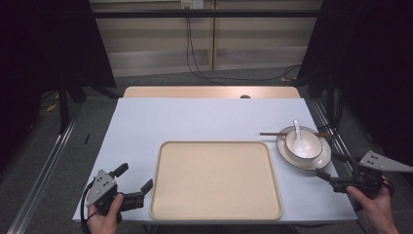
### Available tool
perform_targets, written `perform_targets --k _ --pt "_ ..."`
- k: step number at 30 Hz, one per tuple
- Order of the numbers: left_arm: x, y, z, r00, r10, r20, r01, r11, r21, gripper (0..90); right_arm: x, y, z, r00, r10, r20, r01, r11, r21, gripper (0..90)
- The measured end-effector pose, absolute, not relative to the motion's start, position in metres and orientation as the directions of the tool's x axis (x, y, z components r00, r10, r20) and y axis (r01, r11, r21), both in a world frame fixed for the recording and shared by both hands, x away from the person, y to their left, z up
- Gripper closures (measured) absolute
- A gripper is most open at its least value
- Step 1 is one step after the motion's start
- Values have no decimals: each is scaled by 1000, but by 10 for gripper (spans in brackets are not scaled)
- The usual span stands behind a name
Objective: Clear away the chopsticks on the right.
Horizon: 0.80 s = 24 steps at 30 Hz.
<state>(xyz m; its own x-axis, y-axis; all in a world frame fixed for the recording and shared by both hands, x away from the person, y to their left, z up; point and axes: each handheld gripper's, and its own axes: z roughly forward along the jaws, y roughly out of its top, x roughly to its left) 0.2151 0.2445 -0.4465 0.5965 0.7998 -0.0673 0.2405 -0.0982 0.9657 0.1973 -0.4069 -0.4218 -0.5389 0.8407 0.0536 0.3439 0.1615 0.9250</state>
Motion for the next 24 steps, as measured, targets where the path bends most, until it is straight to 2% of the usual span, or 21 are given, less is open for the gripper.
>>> perform_targets --k 9,17,24 --pt "215 244 -447 612 790 -33 239 -145 960 12 220 -429 -415 -546 837 39 404 223 887 90" --pt "216 244 -447 605 796 -30 237 -145 961 13 252 -448 -397 -599 801 13 427 306 851 104" --pt "216 244 -446 604 797 -11 230 -161 960 11 283 -468 -385 -609 793 -15 453 363 814 202"
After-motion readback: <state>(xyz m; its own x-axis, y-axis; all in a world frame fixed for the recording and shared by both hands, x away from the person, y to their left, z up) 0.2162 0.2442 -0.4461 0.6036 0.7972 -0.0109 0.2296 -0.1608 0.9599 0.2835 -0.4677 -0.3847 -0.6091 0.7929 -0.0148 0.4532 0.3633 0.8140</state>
